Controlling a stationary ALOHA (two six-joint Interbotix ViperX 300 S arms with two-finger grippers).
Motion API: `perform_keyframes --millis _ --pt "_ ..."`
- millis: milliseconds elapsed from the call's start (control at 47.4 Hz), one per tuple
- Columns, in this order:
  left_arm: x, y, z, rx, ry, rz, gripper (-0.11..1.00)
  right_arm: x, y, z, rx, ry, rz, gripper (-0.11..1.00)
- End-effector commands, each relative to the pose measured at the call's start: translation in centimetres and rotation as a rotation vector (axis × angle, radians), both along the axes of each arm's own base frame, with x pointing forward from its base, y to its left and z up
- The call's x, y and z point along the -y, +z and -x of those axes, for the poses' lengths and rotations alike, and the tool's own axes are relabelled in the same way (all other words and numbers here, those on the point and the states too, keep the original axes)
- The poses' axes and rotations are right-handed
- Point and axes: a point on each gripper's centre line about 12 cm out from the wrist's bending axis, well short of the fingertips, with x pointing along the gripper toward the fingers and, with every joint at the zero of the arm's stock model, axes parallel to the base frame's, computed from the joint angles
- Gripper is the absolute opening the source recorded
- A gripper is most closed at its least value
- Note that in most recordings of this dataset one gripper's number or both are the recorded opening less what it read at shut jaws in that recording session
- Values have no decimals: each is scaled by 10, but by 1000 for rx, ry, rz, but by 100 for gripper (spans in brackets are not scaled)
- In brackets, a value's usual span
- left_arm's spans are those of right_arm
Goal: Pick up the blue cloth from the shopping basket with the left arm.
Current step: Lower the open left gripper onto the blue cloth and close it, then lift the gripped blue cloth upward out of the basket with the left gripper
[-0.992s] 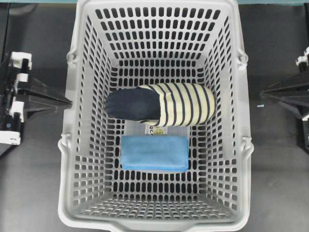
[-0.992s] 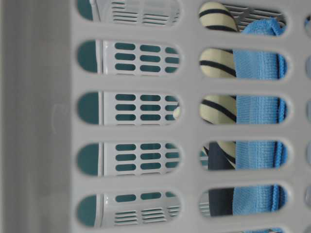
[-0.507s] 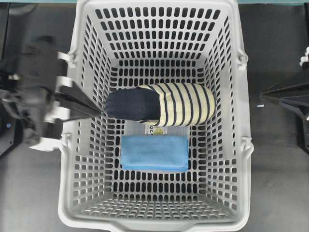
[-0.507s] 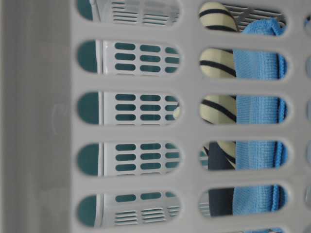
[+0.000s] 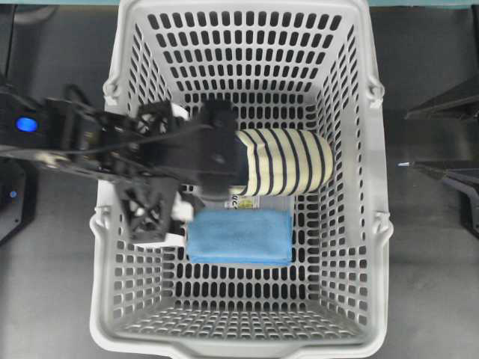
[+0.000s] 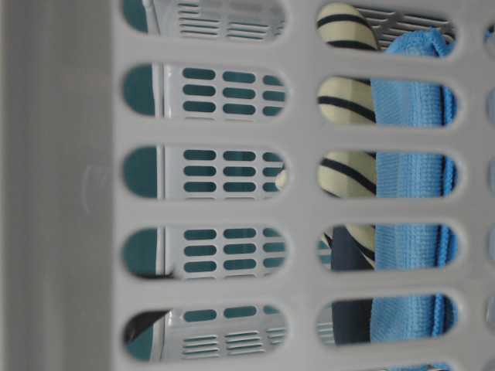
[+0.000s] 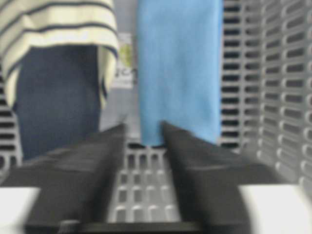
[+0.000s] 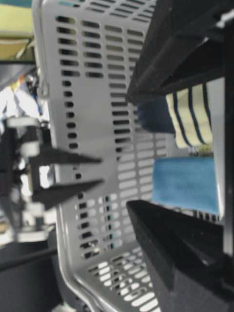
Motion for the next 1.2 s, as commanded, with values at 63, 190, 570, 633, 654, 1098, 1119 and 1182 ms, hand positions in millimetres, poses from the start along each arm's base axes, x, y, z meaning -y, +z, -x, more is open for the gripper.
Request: perform_keyframes --millis 63,190,570,633,654,1098,1119,1182 --pt "11 2 -24 -3 -25 -5 71 0 11 -2 34 0 2 75" --pt "18 -19 -44 -56 -25 -6 90 0 12 -2 43 1 2 75" --pt "32 -65 -71 -154 -44 -17 86 0 6 -2 34 1 2 75" --pt "34 -73 -72 -170 -47 -20 86 0 7 -2 40 1 2 75" --pt "34 -76 -72 -176 -47 -20 86 0 7 -3 38 1 2 75" --pt "32 -133 -65 -300 -38 -32 85 0 3 -2 31 1 2 75" --pt "32 -134 -65 -302 -37 -30 85 0 2 -2 28 1 2 75" --pt "32 -134 -65 -295 -35 -29 84 0 2 -2 28 1 2 75"
